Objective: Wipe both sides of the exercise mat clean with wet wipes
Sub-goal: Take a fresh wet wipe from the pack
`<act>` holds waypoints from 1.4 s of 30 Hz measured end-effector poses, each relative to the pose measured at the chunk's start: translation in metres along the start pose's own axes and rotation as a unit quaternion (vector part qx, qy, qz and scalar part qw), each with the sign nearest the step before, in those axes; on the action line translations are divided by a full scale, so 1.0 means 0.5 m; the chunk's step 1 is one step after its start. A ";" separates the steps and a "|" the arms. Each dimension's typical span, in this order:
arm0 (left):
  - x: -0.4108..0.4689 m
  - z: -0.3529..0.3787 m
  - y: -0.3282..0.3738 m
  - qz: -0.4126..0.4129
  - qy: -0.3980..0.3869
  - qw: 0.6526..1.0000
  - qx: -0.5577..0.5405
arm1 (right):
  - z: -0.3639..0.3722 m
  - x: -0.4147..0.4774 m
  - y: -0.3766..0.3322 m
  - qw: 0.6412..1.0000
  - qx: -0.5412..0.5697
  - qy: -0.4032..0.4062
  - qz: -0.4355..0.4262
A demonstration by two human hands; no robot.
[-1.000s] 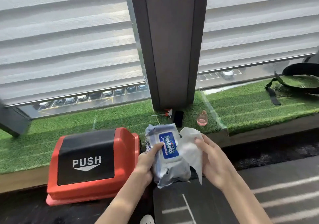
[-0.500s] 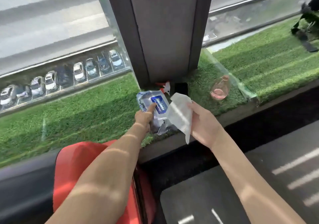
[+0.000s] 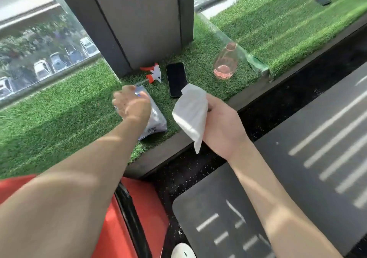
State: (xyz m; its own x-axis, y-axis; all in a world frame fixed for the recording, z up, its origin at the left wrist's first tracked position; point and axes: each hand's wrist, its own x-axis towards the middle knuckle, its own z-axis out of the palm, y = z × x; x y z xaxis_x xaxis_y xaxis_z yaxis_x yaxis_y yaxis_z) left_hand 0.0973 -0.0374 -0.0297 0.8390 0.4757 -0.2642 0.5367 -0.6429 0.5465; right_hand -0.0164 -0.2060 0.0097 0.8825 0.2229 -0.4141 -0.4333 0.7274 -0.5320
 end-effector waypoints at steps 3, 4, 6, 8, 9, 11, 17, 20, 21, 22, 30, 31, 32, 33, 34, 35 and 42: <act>-0.136 0.008 0.104 -0.069 -0.221 0.924 -0.303 | 0.010 -0.070 -0.049 0.999 0.020 -0.008 -0.026; -0.191 -0.001 0.131 -0.103 -0.310 0.868 -0.374 | 0.006 -0.098 -0.066 0.999 0.021 -0.015 -0.033; -0.291 -0.012 0.158 -0.105 -0.432 0.779 -0.441 | -0.018 -0.155 -0.103 0.998 0.027 -0.019 -0.051; -0.381 -0.017 0.157 -0.069 -0.474 0.755 -0.448 | -0.060 -0.216 -0.146 0.998 0.019 -0.022 -0.058; -0.426 -0.019 0.151 -0.041 -0.482 0.764 -0.427 | -0.082 -0.247 -0.165 0.998 0.001 -0.029 -0.057; -0.514 -0.019 0.137 0.036 -0.472 0.801 -0.367 | -0.129 -0.311 -0.202 0.997 -0.056 -0.031 -0.041; -0.791 0.001 0.120 0.100 -0.301 0.869 -0.380 | -0.244 -0.504 -0.292 0.967 -0.240 -0.082 -0.001; -0.911 0.007 0.116 0.067 -0.246 0.883 -0.395 | -0.279 -0.587 -0.331 0.950 -0.287 -0.111 0.041; -0.945 0.006 0.111 0.052 -0.242 0.882 -0.401 | -0.288 -0.611 -0.341 0.948 -0.291 -0.117 0.058; -0.973 0.005 0.106 0.034 -0.246 0.881 -0.402 | -0.295 -0.630 -0.349 0.948 -0.283 -0.122 0.077; -1.111 -0.018 -0.013 -0.056 -0.200 0.877 -0.434 | -0.305 -0.730 -0.275 0.903 -0.424 -0.058 0.025; -1.119 -0.024 -0.036 -0.068 -0.180 0.879 -0.436 | -0.303 -0.740 -0.257 0.896 -0.440 -0.057 0.006; -1.125 -0.029 -0.055 -0.078 -0.164 0.880 -0.439 | -0.302 -0.749 -0.241 0.889 -0.454 -0.054 -0.011; -1.133 -0.038 -0.075 -0.090 -0.153 0.881 -0.439 | -0.299 -0.759 -0.222 0.883 -0.467 -0.049 -0.024; -1.140 -0.047 -0.092 -0.099 -0.149 0.879 -0.442 | -0.295 -0.769 -0.208 0.877 -0.477 -0.042 -0.037; -1.147 -0.056 -0.104 -0.100 -0.154 0.875 -0.449 | -0.289 -0.777 -0.198 0.877 -0.477 -0.036 -0.047; -1.166 -0.081 -0.147 0.023 -0.092 0.948 -0.304 | -0.245 -0.816 -0.163 0.855 -0.513 -0.061 -0.039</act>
State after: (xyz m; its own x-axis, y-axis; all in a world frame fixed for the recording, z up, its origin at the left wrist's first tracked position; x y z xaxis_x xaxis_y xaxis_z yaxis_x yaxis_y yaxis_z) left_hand -0.4351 -0.2431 0.1163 0.8919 0.3073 -0.3319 0.3946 -0.1700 0.9030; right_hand -0.3634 -0.4359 0.1315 0.9017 0.3118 -0.2997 -0.2480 -0.1949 -0.9489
